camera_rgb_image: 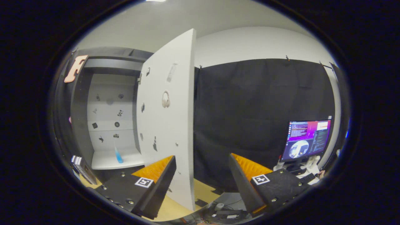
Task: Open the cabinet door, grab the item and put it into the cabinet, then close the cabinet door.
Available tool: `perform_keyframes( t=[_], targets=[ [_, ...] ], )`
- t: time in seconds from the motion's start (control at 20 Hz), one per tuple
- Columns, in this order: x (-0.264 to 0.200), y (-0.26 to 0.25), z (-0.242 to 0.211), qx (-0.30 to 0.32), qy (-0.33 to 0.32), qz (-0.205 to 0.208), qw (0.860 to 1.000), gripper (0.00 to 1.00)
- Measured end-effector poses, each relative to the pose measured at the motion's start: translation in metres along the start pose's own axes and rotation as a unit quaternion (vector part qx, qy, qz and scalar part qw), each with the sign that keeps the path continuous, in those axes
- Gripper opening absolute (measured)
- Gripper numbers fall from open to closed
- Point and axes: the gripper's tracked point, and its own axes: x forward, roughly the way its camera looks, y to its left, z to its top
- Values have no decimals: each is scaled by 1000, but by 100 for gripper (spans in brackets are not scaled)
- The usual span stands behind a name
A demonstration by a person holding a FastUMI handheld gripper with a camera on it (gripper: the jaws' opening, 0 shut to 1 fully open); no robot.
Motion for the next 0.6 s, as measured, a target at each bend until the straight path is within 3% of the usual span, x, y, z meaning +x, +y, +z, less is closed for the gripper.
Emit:
perform_keyframes(
  t=[0.35, 0.6],
  targets=[
    [35, -39, -1, -26, 1, -56, 998, 99],
    [60, -33, -14, -14, 20, -33, 999, 99]
  ],
)
